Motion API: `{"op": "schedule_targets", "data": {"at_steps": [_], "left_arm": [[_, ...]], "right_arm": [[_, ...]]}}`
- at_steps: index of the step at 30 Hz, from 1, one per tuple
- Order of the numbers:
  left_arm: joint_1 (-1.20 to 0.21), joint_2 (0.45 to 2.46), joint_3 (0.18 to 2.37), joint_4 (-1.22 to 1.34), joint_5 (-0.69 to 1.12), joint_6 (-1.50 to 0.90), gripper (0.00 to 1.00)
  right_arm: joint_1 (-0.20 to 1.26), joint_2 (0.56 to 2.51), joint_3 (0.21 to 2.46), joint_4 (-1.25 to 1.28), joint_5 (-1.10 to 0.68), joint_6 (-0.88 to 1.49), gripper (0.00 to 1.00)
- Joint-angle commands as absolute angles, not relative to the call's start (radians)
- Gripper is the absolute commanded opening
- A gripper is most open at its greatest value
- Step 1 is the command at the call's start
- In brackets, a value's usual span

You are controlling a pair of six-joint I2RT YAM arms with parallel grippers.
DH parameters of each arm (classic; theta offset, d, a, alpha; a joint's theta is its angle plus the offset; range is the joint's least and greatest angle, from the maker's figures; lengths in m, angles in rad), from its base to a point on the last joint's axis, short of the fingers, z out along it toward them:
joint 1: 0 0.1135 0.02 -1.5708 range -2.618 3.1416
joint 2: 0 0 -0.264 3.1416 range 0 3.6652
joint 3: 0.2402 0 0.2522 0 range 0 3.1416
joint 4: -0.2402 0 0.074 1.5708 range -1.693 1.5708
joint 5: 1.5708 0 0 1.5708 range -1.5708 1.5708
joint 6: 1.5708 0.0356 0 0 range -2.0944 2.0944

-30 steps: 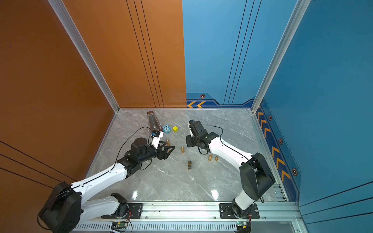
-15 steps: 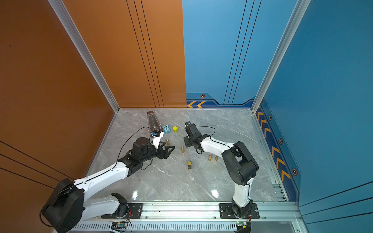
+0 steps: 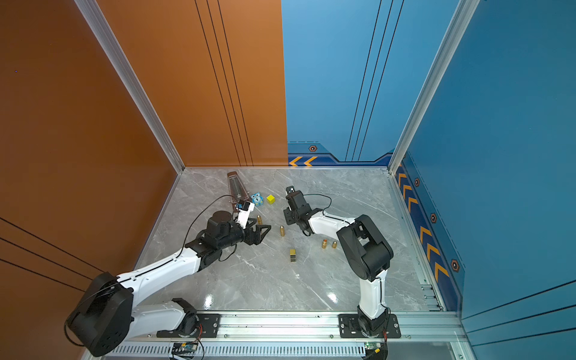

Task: Open the lipstick cap
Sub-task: Place the lipstick at the center of the board.

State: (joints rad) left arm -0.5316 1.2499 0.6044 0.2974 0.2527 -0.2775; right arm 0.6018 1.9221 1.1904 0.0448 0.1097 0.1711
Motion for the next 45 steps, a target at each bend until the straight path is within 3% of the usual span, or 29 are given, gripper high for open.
{"op": "schedule_targets", "data": {"at_steps": [1, 32, 45], "left_arm": [[-0.541, 1.263, 0.636, 0.29, 0.22, -0.261, 0.85], [-0.561, 1.29, 0.646, 0.291, 0.211, -0.255, 0.85], [-0.563, 1.281, 0.646, 0.289, 0.215, -0.257, 0.85]], "right_arm": [[0.596, 1.96, 1.187, 0.078, 0.127, 0.148, 0.17], [0.613, 2.021, 1.179, 0.075, 0.125, 0.134, 0.18], [0.618, 2.005, 1.187, 0.062, 0.135, 0.122, 0.3]]}}
